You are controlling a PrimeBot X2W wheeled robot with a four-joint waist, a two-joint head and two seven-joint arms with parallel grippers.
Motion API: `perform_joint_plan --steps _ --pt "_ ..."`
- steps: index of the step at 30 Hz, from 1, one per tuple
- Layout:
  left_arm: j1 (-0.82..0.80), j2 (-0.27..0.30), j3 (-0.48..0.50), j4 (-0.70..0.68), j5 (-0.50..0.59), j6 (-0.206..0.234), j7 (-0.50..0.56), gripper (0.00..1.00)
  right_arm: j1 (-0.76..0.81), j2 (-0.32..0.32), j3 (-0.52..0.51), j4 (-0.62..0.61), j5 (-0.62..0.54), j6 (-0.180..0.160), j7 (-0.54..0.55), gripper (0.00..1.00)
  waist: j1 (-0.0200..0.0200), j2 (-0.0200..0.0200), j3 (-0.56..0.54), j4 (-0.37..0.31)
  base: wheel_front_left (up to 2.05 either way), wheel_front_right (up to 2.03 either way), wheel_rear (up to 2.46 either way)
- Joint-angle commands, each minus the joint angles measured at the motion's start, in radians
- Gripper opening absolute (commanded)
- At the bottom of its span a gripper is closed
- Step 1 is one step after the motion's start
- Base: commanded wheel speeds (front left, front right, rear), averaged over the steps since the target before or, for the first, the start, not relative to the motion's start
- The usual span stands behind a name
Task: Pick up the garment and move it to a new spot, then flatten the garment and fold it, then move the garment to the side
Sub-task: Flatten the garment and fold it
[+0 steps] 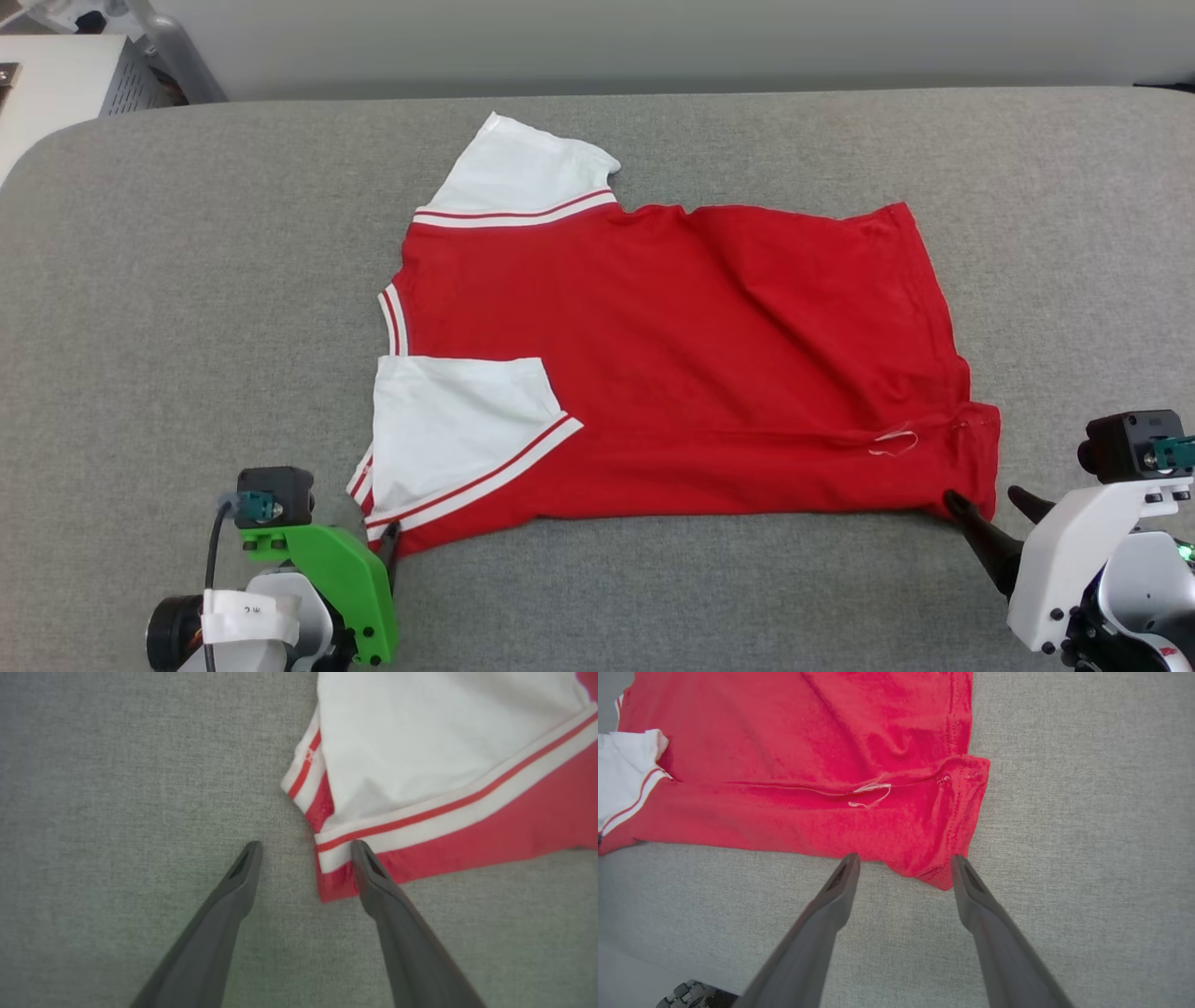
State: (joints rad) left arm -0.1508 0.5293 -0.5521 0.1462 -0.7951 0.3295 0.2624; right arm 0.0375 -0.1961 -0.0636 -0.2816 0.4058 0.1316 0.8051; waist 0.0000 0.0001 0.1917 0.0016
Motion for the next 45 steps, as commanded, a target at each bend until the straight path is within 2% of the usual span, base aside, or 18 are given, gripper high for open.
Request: perform_joint_plan --steps 1,5,7,11,20,31,41,42,44,45 --pt "-0.019 -0.007 0.002 0.015 -0.010 -0.003 -0.003 1.00 -0.003 0.003 0.000 -0.006 -0.008 -0.001 -0.006 1.00 0.0000 -0.0001 0.022 -0.007 0.00 0.00 0.00" --pt "-0.039 -0.016 -0.014 0.052 -0.032 -0.041 0.032 0.98 -0.020 -0.007 0.003 -0.005 -0.018 -0.001 -0.008 1.00 0.0000 -0.0001 0.044 -0.010 0.00 0.00 0.00" --pt "-0.041 -0.017 -0.030 0.070 -0.038 -0.058 0.056 0.00 -0.032 -0.010 0.003 -0.005 -0.020 -0.001 -0.008 1.00 0.0000 -0.0001 0.049 -0.011 0.00 0.00 0.00" --pt "-0.042 -0.028 -0.035 0.089 -0.058 -0.084 0.063 0.00 -0.045 -0.013 0.000 0.003 -0.028 -0.001 -0.008 1.00 0.0000 -0.0001 0.045 -0.006 0.00 0.00 0.00" --pt "-0.050 -0.024 0.023 0.038 -0.040 -0.069 -0.068 0.00 -0.041 -0.011 -0.050 0.063 -0.081 -0.001 0.008 1.00 0.0000 -0.0001 0.007 0.027 0.00 0.00 0.00" --pt "-0.040 0.006 0.022 -0.147 -0.027 -0.020 -0.033 0.00 -0.082 0.008 -0.049 0.193 -0.130 -0.001 0.013 1.00 0.0000 -0.0001 0.022 0.059 0.00 0.00 0.00" --pt "-0.037 0.019 0.011 -0.205 -0.021 0.000 -0.007 0.00 -0.113 0.026 -0.025 0.295 -0.137 -0.001 0.036 1.00 0.0000 -0.0001 0.057 0.076 0.00 0.00 0.00" --pt "-0.036 0.020 0.010 -0.208 -0.020 0.002 -0.005 0.00 -0.110 0.030 -0.019 0.303 -0.126 -0.001 0.048 0.82 0.0000 -0.0001 0.058 0.077 0.00 0.00 0.00" --pt "-0.035 0.021 0.008 -0.211 -0.020 0.004 -0.002 0.00 -0.105 0.026 -0.007 0.315 -0.119 -0.001 0.062 0.18 0.0000 -0.0001 0.058 0.077 0.00 0.00 0.00" --pt "-0.034 0.021 0.006 -0.212 -0.020 0.005 -0.001 0.00 -0.104 0.024 -0.004 0.319 -0.118 -0.001 0.064 0.00 0.0000 -0.0001 0.057 0.078 0.00 0.00 0.00"
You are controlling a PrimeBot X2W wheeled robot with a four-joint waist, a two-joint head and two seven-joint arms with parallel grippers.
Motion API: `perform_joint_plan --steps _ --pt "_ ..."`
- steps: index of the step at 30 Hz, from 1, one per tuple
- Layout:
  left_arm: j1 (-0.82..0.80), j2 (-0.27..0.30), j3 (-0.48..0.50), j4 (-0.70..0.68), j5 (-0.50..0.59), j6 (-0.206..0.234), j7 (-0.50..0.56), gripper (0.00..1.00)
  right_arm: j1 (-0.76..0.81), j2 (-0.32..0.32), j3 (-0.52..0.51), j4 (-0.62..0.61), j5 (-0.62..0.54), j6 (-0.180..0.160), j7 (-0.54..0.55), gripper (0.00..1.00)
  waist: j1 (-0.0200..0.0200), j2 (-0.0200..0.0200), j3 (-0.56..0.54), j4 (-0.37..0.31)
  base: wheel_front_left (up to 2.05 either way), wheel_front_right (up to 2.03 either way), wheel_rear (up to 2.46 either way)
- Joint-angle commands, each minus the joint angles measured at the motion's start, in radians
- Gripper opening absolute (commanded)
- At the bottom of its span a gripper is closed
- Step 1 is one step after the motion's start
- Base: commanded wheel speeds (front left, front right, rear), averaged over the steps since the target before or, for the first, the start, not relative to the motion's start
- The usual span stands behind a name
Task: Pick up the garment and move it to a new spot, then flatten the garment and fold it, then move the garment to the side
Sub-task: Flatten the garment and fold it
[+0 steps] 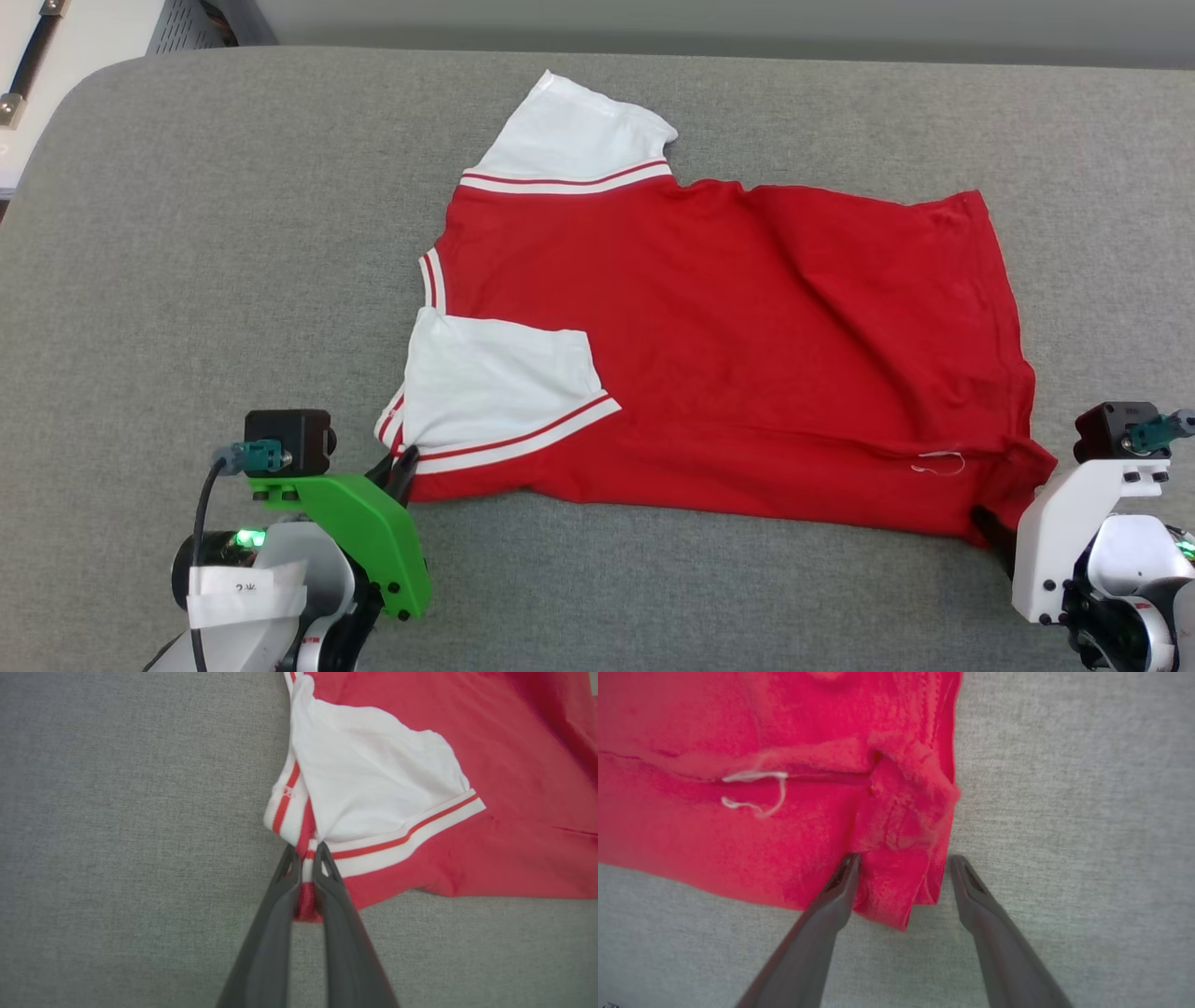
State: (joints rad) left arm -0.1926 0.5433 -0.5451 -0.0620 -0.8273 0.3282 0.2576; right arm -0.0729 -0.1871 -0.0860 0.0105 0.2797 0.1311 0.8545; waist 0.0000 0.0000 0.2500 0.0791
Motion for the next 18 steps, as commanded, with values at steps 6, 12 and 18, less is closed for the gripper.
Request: perform_joint_plan --steps 6,12,18 --pt "0.017 0.011 -0.009 -0.003 0.011 0.009 0.013 0.00 0.000 -0.008 0.016 0.041 0.021 0.000 -0.003 0.00 0.0000 0.0000 -0.024 -0.003 0.00 0.00 0.00" --pt "0.040 0.018 -0.017 0.008 0.005 0.007 0.020 0.00 0.007 -0.038 0.001 0.030 0.038 0.000 0.006 0.00 0.0000 0.0000 -0.067 -0.008 0.00 0.00 0.00" --pt "0.078 0.027 -0.028 0.025 -0.008 0.005 0.029 0.00 0.035 -0.079 -0.027 0.008 0.072 0.000 0.038 0.00 0.0000 0.0000 -0.121 -0.012 0.00 0.00 0.00"
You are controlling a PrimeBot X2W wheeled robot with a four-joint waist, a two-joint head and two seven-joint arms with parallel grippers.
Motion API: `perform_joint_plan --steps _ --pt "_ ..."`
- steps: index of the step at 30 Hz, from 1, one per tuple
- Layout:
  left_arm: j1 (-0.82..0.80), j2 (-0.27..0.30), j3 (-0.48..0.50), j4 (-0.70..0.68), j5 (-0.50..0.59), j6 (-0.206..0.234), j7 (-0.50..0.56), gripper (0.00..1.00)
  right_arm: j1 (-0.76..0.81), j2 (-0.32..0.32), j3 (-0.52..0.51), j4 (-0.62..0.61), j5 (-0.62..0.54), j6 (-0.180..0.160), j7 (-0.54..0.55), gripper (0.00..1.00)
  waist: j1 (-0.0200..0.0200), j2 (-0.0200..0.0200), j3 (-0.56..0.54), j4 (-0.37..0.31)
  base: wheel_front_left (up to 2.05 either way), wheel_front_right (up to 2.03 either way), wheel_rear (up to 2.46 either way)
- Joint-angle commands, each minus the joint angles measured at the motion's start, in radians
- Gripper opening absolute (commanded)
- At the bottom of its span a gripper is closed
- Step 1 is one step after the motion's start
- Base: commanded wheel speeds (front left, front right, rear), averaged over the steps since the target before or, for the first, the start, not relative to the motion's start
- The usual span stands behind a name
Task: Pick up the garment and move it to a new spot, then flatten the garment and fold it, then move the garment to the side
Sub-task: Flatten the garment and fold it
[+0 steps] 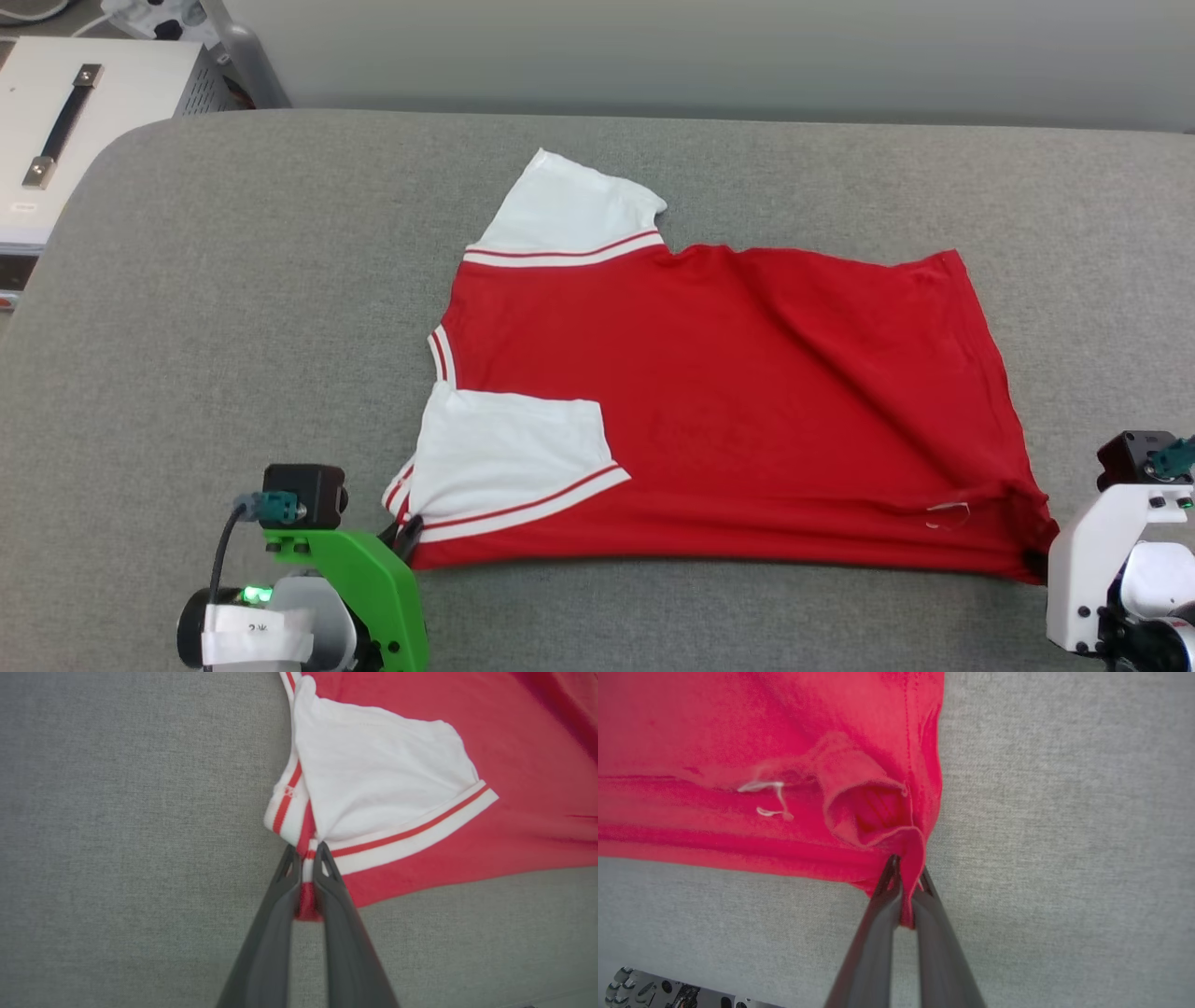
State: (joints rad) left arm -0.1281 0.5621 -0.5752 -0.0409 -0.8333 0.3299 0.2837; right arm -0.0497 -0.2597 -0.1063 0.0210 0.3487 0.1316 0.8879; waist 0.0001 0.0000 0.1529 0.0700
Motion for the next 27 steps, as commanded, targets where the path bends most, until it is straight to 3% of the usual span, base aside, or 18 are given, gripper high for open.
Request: perform_joint_plan --steps 1,13,27 --pt "0.022 0.010 0.000 0.005 -0.004 0.003 0.004 0.00 0.020 -0.010 -0.015 -0.009 0.009 -0.001 0.012 0.00 -0.0001 0.0000 -0.034 -0.003 0.00 0.00 0.00" --pt "0.143 0.002 -0.033 0.009 -0.030 0.014 -0.003 0.00 0.151 -0.023 -0.091 -0.089 0.052 -0.001 0.089 0.00 -0.0001 0.0000 -0.086 0.005 0.00 0.00 0.00" --pt "0.101 -0.054 -0.078 0.167 -0.023 -0.052 -0.030 0.00 0.141 0.002 -0.074 -0.011 0.017 -0.001 0.039 0.00 -0.0001 0.0000 -0.059 0.016 0.00 0.00 0.00"
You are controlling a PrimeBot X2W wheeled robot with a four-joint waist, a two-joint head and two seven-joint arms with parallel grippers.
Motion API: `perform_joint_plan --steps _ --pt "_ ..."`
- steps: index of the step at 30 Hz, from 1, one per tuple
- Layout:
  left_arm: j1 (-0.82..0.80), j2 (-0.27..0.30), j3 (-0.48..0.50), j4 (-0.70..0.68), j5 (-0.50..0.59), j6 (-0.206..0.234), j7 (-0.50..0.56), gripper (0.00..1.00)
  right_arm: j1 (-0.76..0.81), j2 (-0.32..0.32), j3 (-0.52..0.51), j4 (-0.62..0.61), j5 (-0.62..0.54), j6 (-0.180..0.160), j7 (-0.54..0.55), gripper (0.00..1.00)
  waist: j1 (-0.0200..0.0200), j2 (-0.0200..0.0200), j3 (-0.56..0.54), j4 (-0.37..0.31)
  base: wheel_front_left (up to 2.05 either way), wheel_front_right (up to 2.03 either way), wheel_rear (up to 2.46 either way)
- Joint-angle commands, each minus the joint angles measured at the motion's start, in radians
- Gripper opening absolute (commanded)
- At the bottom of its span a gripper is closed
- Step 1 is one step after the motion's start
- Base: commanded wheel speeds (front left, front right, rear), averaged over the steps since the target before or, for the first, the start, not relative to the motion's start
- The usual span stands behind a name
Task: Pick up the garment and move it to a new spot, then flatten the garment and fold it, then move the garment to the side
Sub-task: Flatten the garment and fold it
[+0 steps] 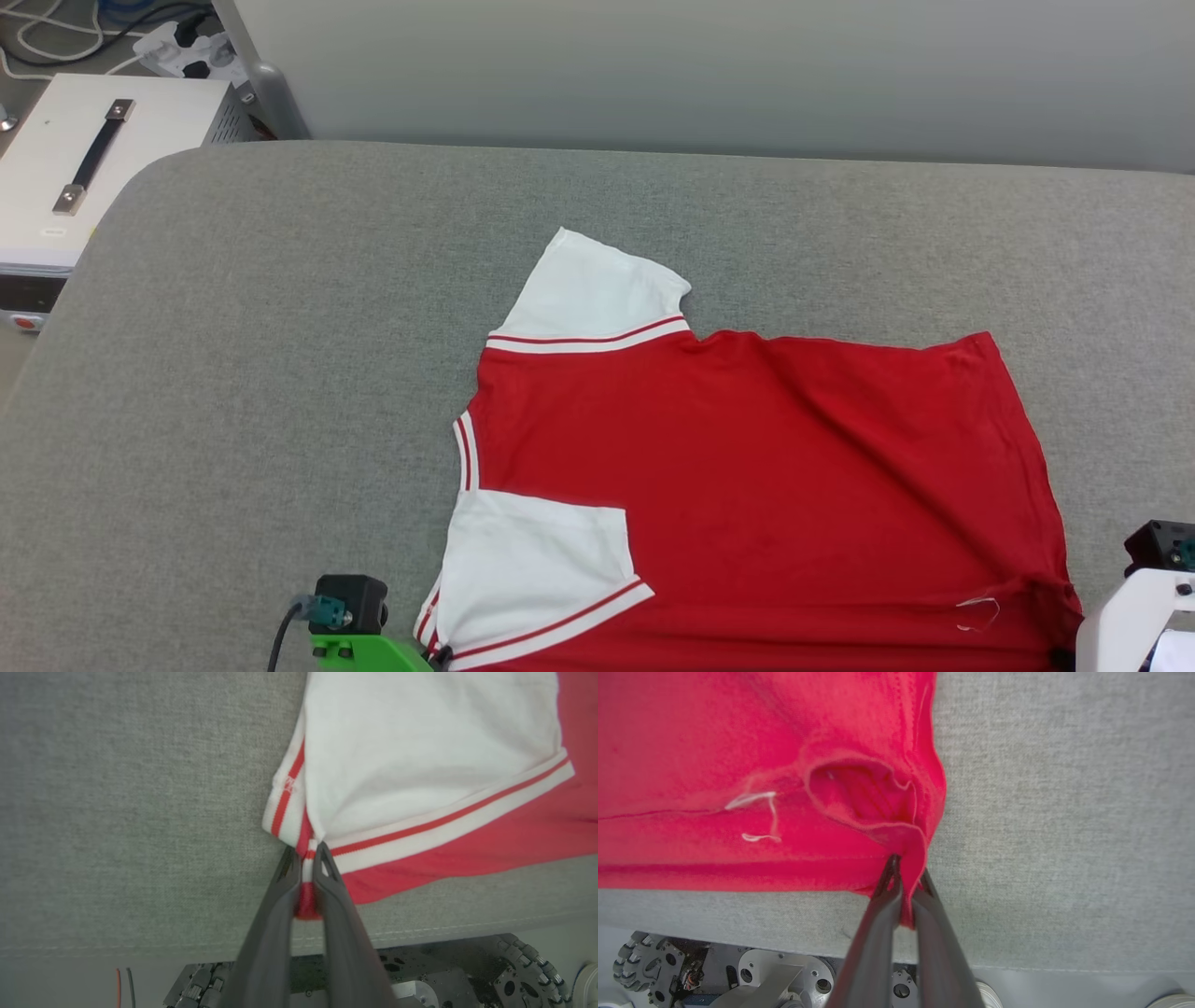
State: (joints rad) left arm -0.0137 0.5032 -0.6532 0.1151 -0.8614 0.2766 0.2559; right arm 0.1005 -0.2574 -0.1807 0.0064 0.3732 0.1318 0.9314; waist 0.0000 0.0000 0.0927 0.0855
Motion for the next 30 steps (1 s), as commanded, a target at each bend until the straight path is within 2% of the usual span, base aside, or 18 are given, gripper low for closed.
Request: perform_joint_plan --steps 1,3,4,5,6,7,8,17,21,26,30 --pt "-0.018 0.002 -0.002 0.022 0.006 -0.004 -0.005 0.00 -0.012 0.000 0.004 0.010 -0.007 -0.001 -0.009 0.00 0.0000 0.0000 0.002 0.000 0.00 0.00 0.00" --pt "-0.024 -0.003 -0.003 0.036 0.005 -0.011 -0.009 0.00 -0.018 0.001 0.010 0.020 -0.007 -0.001 -0.016 0.00 0.0000 0.0000 0.003 0.000 0.00 0.00 0.00" --pt "-0.026 -0.004 -0.004 0.040 0.005 -0.012 -0.010 0.31 -0.019 0.001 0.013 0.024 -0.006 -0.001 -0.019 0.00 0.0000 0.0000 0.003 0.000 0.00 0.00 0.00" --pt "-0.030 -0.003 -0.005 0.045 0.010 -0.012 -0.015 0.80 -0.021 0.002 0.016 0.029 -0.006 -0.001 -0.023 0.00 0.0000 0.0000 0.002 0.000 0.00 0.00 0.00" --pt "-0.032 -0.003 -0.005 0.050 0.013 -0.011 -0.018 1.00 -0.023 0.002 0.018 0.032 -0.003 -0.001 -0.030 0.02 0.0000 0.0000 0.001 -0.001 0.00 0.00 0.00" --pt "-0.033 -0.003 -0.004 0.053 0.014 -0.011 -0.021 1.00 -0.025 0.003 0.020 0.033 -0.001 -0.001 -0.041 0.44 0.0000 0.0000 -0.001 -0.001 0.00 0.00 0.00" --pt "-0.035 -0.003 -0.002 0.053 0.015 -0.011 -0.025 1.00 -0.026 0.005 0.019 0.035 0.003 -0.001 -0.049 1.00 0.0000 0.0000 -0.003 -0.002 0.00 0.00 0.00" --pt "-0.061 0.026 0.045 -0.028 0.027 0.007 -0.078 1.00 -0.040 -0.005 0.034 -0.048 0.030 -0.001 -0.127 1.00 0.0000 0.0000 -0.030 -0.018 0.00 0.00 0.00" --pt "-0.084 0.019 0.093 -0.096 -0.021 -0.030 -0.107 1.00 -0.056 0.018 0.044 -0.131 0.054 -0.001 -0.176 1.00 0.0000 0.0000 -0.021 -0.041 0.00 0.00 0.00" --pt "-0.170 0.067 0.104 -0.139 -0.003 -0.040 -0.056 1.00 -0.075 0.026 0.075 -0.224 0.055 -0.001 -0.177 1.00 0.0000 0.0000 0.029 -0.084 0.00 0.00 0.00" --pt "-0.308 0.105 0.103 -0.163 0.017 -0.044 0.049 1.00 -0.105 0.037 0.101 -0.288 0.055 -0.001 -0.173 1.00 0.0000 0.0000 0.098 -0.125 0.00 0.00 0.00"
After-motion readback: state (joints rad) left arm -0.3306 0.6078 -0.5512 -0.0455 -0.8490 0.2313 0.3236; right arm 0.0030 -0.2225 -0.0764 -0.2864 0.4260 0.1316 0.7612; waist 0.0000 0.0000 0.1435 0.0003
